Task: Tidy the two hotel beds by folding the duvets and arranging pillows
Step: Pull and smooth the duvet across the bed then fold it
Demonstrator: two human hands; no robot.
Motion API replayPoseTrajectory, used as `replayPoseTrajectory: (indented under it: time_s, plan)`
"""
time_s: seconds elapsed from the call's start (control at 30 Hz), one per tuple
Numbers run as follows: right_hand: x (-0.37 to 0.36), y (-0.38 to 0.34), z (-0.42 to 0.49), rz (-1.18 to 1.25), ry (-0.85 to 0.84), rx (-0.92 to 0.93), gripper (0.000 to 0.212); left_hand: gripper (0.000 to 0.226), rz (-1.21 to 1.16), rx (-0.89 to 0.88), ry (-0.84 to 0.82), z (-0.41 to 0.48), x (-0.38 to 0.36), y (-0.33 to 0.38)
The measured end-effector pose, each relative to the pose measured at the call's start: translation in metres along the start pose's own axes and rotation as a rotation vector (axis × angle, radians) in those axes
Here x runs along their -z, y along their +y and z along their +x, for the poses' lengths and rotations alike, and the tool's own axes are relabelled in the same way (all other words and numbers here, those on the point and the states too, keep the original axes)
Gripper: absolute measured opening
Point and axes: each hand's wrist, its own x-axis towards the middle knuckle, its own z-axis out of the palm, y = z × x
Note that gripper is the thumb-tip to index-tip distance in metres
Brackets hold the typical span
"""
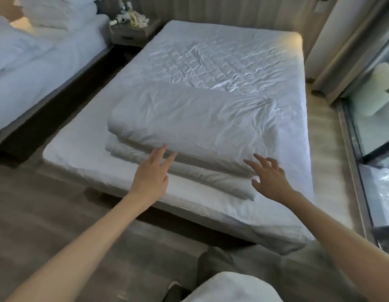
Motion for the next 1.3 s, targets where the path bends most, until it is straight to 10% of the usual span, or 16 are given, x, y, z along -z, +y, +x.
replayPoseTrajectory:
  time_s: [0.67, 0.93, 1.17, 1.3]
  plan:
    - [-0.085, 0.088, 0.140, -0.058, -0.162, -0.440, 0.122, 0.113, 0.119, -0.308, -0.344, 0.256, -0.106, 0.068]
    - [-0.074, 0.097, 0.167, 0.095, 0.226, -0.236, 0.041, 0.109, 0.310, -0.347, -0.272, 0.274, -0.134, 0.067]
    - [-0.012, 0.062, 0.137, 0.098, 0.416, -0.091, 0.025, 0.093, 0.077, -0.401, -0.141, 0.269, -0.097, 0.033]
    - [-0.044, 0.044, 0.107, 0.096, 0.249, -0.164, 0.032, 0.104, 0.076, -0.523, -0.196, 0.239, -0.111, 0.009]
